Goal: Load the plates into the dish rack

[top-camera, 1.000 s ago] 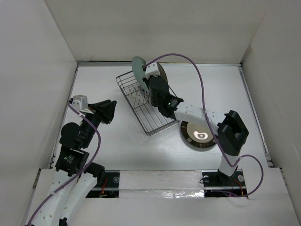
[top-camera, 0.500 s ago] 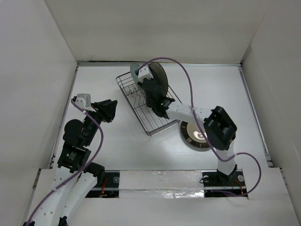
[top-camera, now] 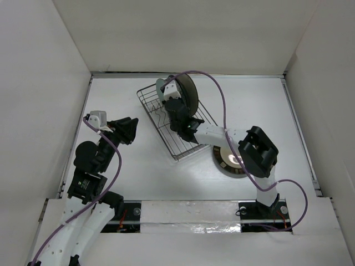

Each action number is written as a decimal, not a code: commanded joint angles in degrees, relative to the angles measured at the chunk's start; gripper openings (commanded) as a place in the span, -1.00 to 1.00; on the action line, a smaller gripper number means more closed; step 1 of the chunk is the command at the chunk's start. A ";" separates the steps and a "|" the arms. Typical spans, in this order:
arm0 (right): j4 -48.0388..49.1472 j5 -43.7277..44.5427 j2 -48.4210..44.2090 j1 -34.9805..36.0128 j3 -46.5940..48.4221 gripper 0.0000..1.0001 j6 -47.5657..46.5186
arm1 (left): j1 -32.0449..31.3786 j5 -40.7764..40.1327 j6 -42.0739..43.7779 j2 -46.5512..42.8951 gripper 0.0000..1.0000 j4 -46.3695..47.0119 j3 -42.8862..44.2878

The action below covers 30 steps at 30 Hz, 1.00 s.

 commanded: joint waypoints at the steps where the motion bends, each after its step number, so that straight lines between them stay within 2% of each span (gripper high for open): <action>1: 4.62 2.93 -0.73 0.97 3.36 -0.72 4.29 | -0.27 0.66 0.42 -0.20 -0.35 2.75 -0.53; 3: 4.01 3.81 -1.25 1.50 3.36 -0.65 5.61 | -0.27 1.54 0.42 -0.63 -0.34 2.83 -0.62; 7: 2.87 2.32 -2.75 1.50 3.36 -0.33 7.37 | -0.27 0.40 0.42 -0.20 -0.33 2.48 -0.44; 9: 1.46 1.53 -2.75 1.50 4.24 -0.28 8.77 | -0.27 1.37 0.33 -0.19 -0.33 2.48 -0.53; 10: 0.50 1.26 -3.01 1.50 4.33 -0.17 9.39 | -0.27 1.72 0.33 -0.46 -0.33 2.57 -0.62; 15: -3.72 -3.99 -7.65 0.79 4.15 0.02 16.13 | -0.27 0.92 0.33 -0.02 -0.33 2.13 -0.53; 16: -4.69 -5.23 -9.15 0.18 3.55 0.10 17.21 | -0.27 1.28 0.42 -0.19 -0.33 2.22 -0.62; 20: -4.70 -8.41 -19.95 -1.31 -4.17 0.22 22.65 | -0.27 0.67 0.42 -0.46 -0.33 2.05 -0.44; 21: -4.44 -8.15 -22.76 -1.84 -9.59 0.22 25.28 | -0.27 0.84 0.33 -0.46 -0.33 1.96 -0.44; 22: -4.17 -7.71 -28.79 -2.45 -13.04 -0.02 27.04 | -0.27 1.97 0.24 -0.63 -0.33 2.13 -0.62; 23: -4.43 -7.36 -32.25 -4.20 -16.73 -0.40 29.50 | -0.27 2.33 0.16 -1.07 -0.35 2.39 -0.70; 24: -5.22 -7.18 -35.59 -5.52 -24.42 -0.99 35.79 | -0.27 2.42 0.07 -1.77 -0.37 2.48 -0.71; 26: -12.12 -7.61 -45.84 -10.33 -31.84 -1.00 43.89 | -0.27 1.38 0.16 -2.13 -0.42 2.05 -0.53; 27: -14.69 -8.66 -49.21 -12.37 -35.62 -1.00 51.16 | -0.80 1.02 0.16 -1.87 -0.44 1.96 -0.53; 28: -19.94 -9.45 -52.64 -14.30 -42.62 -1.00 54.27 | -1.32 1.10 0.16 -1.95 -0.45 1.87 -0.62; 30: -25.59 -12.17 -62.31 -20.00 -48.64 -1.00 61.47 | -1.33 1.89 0.07 -2.39 -0.46 2.30 -0.70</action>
